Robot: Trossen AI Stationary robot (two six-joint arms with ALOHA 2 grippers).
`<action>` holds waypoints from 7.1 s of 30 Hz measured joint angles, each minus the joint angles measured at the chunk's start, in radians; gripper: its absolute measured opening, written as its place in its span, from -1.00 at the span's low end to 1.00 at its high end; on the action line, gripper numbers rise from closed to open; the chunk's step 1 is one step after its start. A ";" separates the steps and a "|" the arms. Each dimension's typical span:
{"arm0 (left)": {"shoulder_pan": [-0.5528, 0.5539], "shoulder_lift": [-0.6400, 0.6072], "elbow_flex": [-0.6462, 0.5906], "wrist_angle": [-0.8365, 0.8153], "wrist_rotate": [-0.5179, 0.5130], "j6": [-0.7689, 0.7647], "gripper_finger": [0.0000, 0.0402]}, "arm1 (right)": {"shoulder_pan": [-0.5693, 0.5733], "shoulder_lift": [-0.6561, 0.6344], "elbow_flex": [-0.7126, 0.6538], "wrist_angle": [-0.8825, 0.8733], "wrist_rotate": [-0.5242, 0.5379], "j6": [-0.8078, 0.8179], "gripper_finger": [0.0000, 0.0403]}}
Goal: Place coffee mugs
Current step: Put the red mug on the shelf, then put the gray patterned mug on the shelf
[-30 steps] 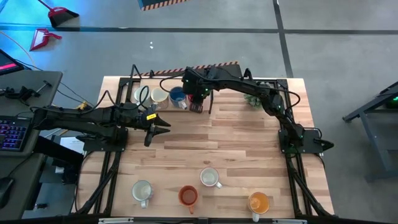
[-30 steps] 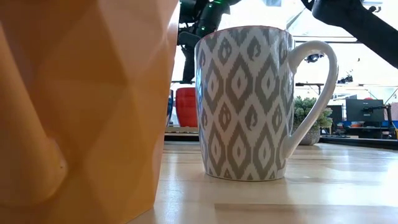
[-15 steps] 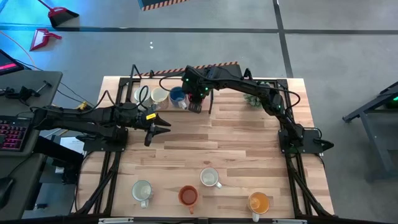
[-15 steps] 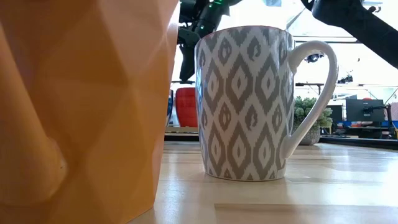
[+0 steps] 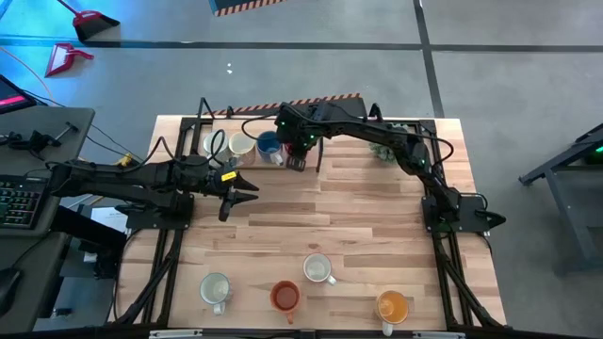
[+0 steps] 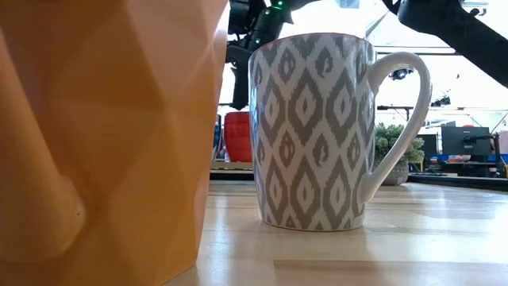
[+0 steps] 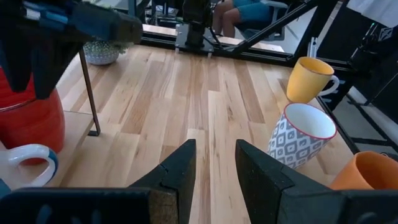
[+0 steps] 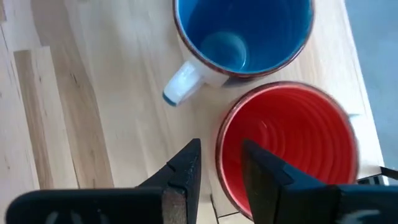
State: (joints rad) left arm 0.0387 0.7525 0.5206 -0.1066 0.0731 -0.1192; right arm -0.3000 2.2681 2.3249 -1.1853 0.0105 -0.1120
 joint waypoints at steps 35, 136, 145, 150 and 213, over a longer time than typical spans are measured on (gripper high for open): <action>0.000 0.000 0.000 0.006 0.002 0.027 -0.50 | -0.001 0.083 -0.001 -0.015 0.026 0.026 -0.79; 0.000 0.000 0.000 0.004 -0.002 0.045 -0.50 | -0.186 0.089 0.030 0.092 -0.068 -0.027 -0.64; 0.000 0.000 0.000 -0.002 -0.002 0.045 -0.50 | -0.169 0.029 0.031 0.101 -0.087 0.009 -0.64; 0.000 0.000 0.000 -0.006 -0.002 0.054 -0.50 | -0.132 -0.026 0.031 0.108 -0.122 0.057 -0.64; -0.034 -0.047 0.000 0.168 -0.003 -0.107 -0.50 | 0.713 -1.239 -1.885 1.324 0.477 0.603 -0.75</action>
State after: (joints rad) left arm 0.0048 0.7059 0.5205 0.0618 0.0704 -0.2263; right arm 0.4133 1.0294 0.4395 0.1386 0.4877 0.4911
